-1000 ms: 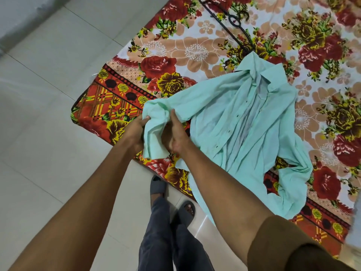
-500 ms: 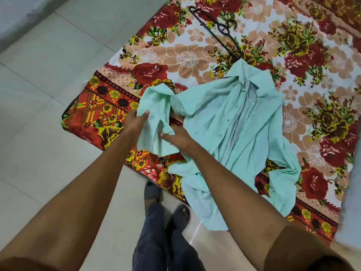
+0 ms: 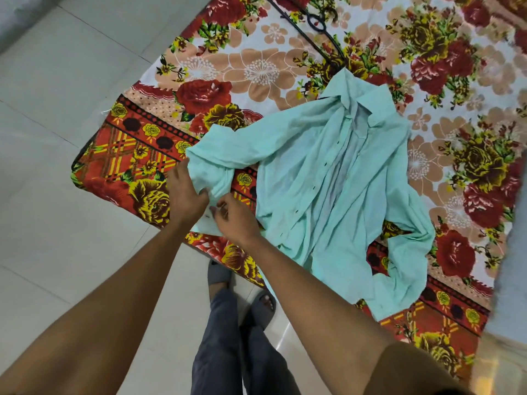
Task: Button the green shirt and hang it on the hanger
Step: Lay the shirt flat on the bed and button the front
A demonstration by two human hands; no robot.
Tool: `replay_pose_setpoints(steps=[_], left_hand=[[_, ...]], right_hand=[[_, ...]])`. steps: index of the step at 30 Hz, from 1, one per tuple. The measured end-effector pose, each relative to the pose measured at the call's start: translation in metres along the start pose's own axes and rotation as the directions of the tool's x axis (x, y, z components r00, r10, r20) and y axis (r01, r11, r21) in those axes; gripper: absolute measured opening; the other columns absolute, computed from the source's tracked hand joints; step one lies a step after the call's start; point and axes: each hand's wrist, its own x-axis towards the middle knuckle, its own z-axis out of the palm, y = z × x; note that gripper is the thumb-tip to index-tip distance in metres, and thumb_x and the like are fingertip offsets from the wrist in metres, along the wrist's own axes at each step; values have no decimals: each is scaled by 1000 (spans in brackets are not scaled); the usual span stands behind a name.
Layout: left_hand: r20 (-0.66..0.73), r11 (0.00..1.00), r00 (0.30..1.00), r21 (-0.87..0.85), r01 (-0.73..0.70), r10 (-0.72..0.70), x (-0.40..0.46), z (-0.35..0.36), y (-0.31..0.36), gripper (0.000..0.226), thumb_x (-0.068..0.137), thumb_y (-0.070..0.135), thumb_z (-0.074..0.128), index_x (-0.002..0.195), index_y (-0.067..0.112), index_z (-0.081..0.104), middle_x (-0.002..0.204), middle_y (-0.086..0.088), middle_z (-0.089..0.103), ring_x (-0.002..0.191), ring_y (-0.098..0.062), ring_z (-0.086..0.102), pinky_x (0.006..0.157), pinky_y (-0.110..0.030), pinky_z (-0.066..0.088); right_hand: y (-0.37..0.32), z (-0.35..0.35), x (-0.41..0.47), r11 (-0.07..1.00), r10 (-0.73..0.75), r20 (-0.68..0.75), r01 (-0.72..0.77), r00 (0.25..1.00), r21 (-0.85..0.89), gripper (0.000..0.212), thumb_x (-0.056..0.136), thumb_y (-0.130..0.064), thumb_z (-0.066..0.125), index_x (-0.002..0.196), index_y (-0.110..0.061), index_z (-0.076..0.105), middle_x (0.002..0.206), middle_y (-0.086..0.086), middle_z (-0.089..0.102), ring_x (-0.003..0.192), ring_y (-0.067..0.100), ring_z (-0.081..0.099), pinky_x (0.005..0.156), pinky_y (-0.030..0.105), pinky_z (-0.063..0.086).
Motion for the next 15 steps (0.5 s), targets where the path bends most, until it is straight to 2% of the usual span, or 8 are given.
replay_pose_setpoints(steps=[2, 5, 8, 10, 12, 14, 15], left_hand=[[-27, 994, 997, 79, -76, 78, -4, 2, 6, 71, 84, 8, 73, 147, 0, 43, 142, -26, 44, 134, -42, 42, 110, -51, 40], [17, 975, 986, 146, -169, 169, -9, 14, 23, 55, 86, 8, 71, 139, 3, 55, 144, -28, 47, 135, -45, 43, 110, -54, 42], [68, 947, 952, 100, -304, 298, -18, 33, 53, 42, 85, 7, 67, 126, 2, 65, 131, -26, 58, 124, -45, 53, 100, -53, 47], [89, 910, 909, 43, -411, 407, -29, 49, 74, 33, 86, 13, 68, 118, 3, 69, 118, -19, 64, 108, -41, 62, 88, -49, 50], [154, 876, 865, 5, -483, 477, -45, 66, 91, 35, 90, 30, 73, 116, 8, 70, 110, -12, 67, 100, -36, 65, 83, -46, 51], [294, 866, 833, 38, -499, 468, -66, 82, 98, 55, 86, 52, 73, 125, 14, 65, 113, -8, 68, 103, -34, 64, 86, -47, 50], [378, 863, 819, 91, -497, 432, -75, 87, 98, 67, 82, 60, 73, 131, 16, 61, 118, -6, 67, 108, -34, 63, 90, -48, 48]], right_hand=[[10, -7, 0, 1000, 25, -59, -24, 998, 13, 15, 101, -28, 61, 104, -13, 61, 94, 6, 71, 86, 26, 68, 71, 38, 53], [25, -29, 1, 999, 35, -105, -33, 994, 24, 8, 98, -17, 61, 103, -13, 66, 93, 5, 72, 84, 23, 68, 72, 34, 53], [35, -68, 1, 997, 21, -305, 1, 952, 74, 7, 96, -12, 63, 98, -11, 70, 88, 5, 73, 80, 18, 69, 70, 32, 56], [42, -96, -3, 989, 51, -515, 29, 856, 147, 7, 95, -10, 63, 96, -11, 71, 87, 2, 72, 77, 16, 68, 67, 31, 57], [55, -121, -14, 975, 151, -688, 8, 710, 223, 8, 96, -13, 63, 96, -16, 70, 86, -3, 71, 77, 13, 67, 65, 26, 56], [78, -131, -35, 953, 280, -731, -90, 622, 289, 5, 96, -18, 64, 95, -20, 67, 82, -5, 68, 75, 11, 65, 65, 29, 54], [91, -130, -47, 943, 326, -712, -162, 622, 291, 2, 96, -21, 65, 95, -20, 66, 80, -4, 66, 74, 13, 64, 66, 33, 54]])
